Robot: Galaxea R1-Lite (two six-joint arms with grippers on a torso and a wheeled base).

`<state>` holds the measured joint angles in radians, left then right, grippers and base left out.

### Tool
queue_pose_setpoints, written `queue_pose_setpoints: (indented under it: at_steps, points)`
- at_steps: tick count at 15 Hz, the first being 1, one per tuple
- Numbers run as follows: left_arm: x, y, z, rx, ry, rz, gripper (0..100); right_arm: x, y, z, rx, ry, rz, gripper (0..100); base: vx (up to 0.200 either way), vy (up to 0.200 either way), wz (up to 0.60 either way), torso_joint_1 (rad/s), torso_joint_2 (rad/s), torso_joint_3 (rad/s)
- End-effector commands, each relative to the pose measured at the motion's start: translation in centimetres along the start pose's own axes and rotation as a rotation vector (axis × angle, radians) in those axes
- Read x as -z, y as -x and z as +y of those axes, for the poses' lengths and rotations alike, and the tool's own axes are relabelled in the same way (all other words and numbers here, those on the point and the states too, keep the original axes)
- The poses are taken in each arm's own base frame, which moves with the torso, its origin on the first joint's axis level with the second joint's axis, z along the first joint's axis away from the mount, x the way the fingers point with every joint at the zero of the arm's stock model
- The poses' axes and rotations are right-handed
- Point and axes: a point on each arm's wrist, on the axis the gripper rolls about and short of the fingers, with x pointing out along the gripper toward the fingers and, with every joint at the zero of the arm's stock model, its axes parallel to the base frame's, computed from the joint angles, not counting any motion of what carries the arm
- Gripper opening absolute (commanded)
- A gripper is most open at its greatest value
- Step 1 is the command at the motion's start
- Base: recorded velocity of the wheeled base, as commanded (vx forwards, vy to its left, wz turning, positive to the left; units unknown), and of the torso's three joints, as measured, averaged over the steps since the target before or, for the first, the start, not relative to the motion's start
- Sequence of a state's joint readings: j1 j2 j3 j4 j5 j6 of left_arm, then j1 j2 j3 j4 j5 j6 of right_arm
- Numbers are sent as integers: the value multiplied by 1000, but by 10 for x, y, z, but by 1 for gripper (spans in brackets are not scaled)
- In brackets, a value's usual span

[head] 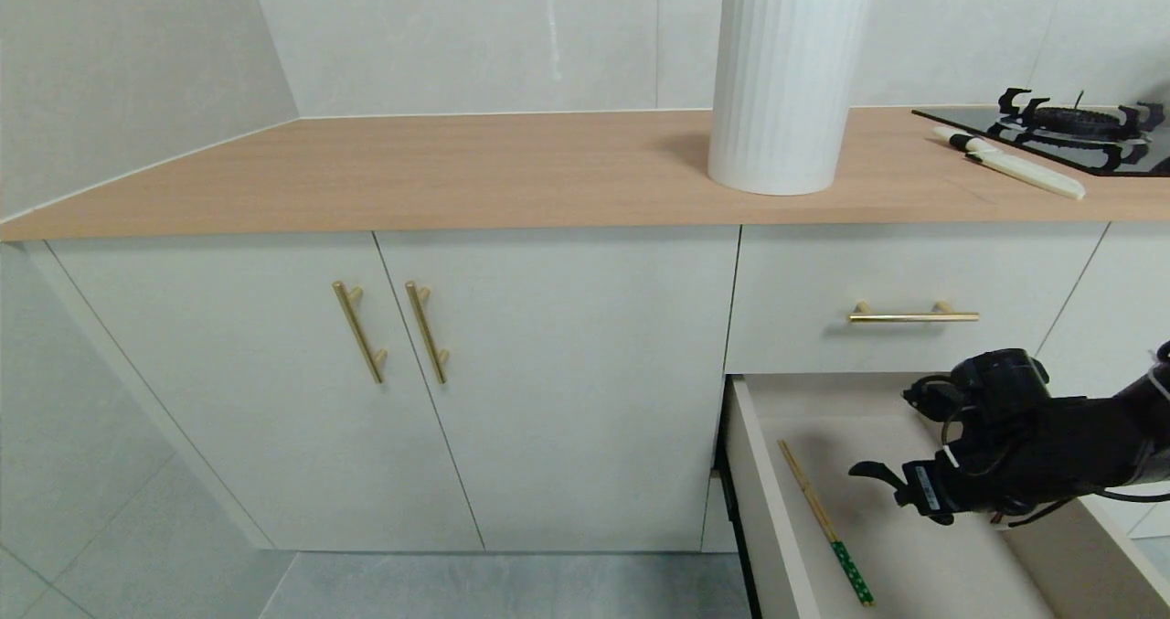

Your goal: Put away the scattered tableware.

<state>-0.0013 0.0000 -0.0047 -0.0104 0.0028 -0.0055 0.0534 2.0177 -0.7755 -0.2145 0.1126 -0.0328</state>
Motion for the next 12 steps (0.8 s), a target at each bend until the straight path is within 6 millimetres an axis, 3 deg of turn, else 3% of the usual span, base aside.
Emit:
queue_pose_setpoints:
  at_steps: [1,8,12]
  points:
    - [0,0,0,0,1,0,100,7,-21,3,-7,6,46,0,0,0,0,0,0,0]
    - [0,0,0,0,1,0,100,12,-51,-2,42,6,28,0,0,0,0,0,0,0]
    - [0,0,0,0,1,0,100,14,-57,-3,49,5,25,0,0,0,0,0,0,0]
